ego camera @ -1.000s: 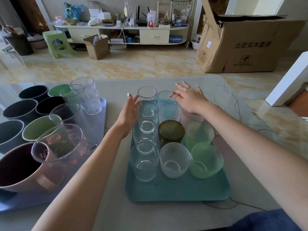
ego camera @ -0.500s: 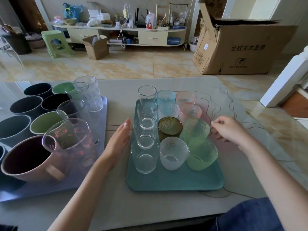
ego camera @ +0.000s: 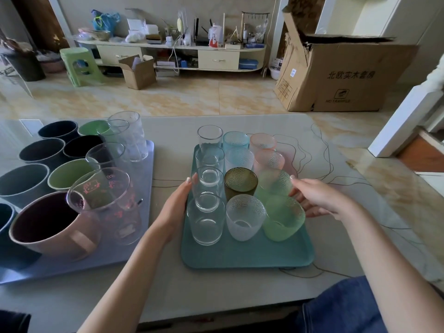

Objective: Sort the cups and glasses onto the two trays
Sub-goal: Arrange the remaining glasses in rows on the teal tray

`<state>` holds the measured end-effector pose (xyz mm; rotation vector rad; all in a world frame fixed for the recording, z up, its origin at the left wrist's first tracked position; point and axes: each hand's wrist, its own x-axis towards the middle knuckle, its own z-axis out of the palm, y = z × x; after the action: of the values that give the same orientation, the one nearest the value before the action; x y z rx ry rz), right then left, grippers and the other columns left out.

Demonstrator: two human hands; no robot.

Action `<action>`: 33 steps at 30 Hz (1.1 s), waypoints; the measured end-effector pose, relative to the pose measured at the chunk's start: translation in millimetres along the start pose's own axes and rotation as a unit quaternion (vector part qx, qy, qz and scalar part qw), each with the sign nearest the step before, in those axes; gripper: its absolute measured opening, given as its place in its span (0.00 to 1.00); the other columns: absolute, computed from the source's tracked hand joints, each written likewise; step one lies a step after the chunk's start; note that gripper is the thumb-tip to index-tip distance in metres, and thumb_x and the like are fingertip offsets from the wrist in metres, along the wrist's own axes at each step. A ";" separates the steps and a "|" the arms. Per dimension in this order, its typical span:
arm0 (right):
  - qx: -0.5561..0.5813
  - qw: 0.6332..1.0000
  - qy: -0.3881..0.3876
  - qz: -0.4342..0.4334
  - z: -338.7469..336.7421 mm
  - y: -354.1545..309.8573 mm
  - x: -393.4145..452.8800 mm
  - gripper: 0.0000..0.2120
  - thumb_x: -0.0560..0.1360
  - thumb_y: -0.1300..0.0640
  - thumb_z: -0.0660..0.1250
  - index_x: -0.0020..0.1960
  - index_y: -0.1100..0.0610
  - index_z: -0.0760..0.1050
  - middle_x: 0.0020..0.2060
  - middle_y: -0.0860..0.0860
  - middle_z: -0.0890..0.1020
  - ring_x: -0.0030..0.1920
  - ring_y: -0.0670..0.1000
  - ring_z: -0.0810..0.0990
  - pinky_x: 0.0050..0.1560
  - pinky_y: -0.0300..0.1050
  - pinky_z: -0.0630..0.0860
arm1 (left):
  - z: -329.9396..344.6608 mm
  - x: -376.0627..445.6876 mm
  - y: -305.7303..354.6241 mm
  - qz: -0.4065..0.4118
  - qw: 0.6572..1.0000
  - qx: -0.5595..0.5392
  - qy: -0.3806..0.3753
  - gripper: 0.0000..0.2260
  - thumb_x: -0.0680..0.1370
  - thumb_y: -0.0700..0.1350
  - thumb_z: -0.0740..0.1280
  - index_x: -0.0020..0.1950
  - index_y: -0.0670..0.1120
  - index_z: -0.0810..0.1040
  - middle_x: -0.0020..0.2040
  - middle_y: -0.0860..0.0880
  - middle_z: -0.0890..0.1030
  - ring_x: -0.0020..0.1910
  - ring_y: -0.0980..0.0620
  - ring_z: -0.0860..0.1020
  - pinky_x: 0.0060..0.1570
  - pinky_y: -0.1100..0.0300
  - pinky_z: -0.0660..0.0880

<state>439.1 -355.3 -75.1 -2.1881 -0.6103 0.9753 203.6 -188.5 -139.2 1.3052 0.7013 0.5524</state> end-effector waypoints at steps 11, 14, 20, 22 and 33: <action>-0.116 0.988 -0.017 0.102 -13.1 9.2 3.3 0.21 0.81 0.45 0.51 0.44 0.61 0.73 0.34 0.57 0.79 0.31 0.54 0.79 0.32 0.39 0.73 | -7.0 -16.8 -6.8 0.041 0.999 0.010 0.004 0.19 0.81 0.52 0.53 0.70 0.51 0.69 0.68 0.56 0.74 0.68 0.58 0.70 0.69 0.55 0.64; -0.195 0.970 -0.064 0.127 -7.8 11.7 2.1 0.15 0.79 0.51 0.56 0.46 0.62 0.74 0.32 0.55 0.80 0.27 0.51 0.80 0.26 0.38 0.75 | -5.0 -23.4 -6.7 0.029 1.000 -0.009 -0.005 0.18 0.83 0.49 0.50 0.70 0.48 0.70 0.66 0.53 0.76 0.65 0.58 0.73 0.65 0.60 0.69; -0.243 0.958 -0.060 0.141 -5.6 10.9 1.8 0.11 0.78 0.54 0.59 0.45 0.63 0.71 0.34 0.57 0.80 0.30 0.54 0.79 0.33 0.42 0.76 | -2.8 -49.5 -8.9 0.071 0.996 0.061 0.004 0.15 0.80 0.55 0.54 0.66 0.54 0.65 0.66 0.54 0.67 0.54 0.80 0.67 0.62 0.80 0.57; -0.249 0.955 -0.063 0.148 -4.5 11.2 2.6 0.12 0.78 0.54 0.59 0.44 0.63 0.73 0.34 0.57 0.81 0.30 0.53 0.80 0.32 0.41 0.76 | -4.7 -60.5 -12.5 0.072 0.997 -0.010 -0.007 0.30 0.68 0.67 0.67 0.66 0.58 0.67 0.72 0.56 0.66 0.66 0.69 0.66 0.69 0.66 0.62; -0.248 0.956 -0.078 0.137 -0.3 10.2 0.5 0.16 0.79 0.55 0.57 0.54 0.67 0.75 0.38 0.59 0.81 0.35 0.55 0.80 0.35 0.45 0.78 | -5.6 -65.9 -20.0 0.094 0.986 0.132 -0.033 0.46 0.61 0.52 0.78 0.74 0.59 0.59 0.73 0.61 0.65 0.73 0.63 0.61 0.74 0.51 0.56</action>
<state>441.1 -362.0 -82.5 -2.7105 -0.6950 1.2544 154.4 -235.9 -149.4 1.6416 0.6144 0.5788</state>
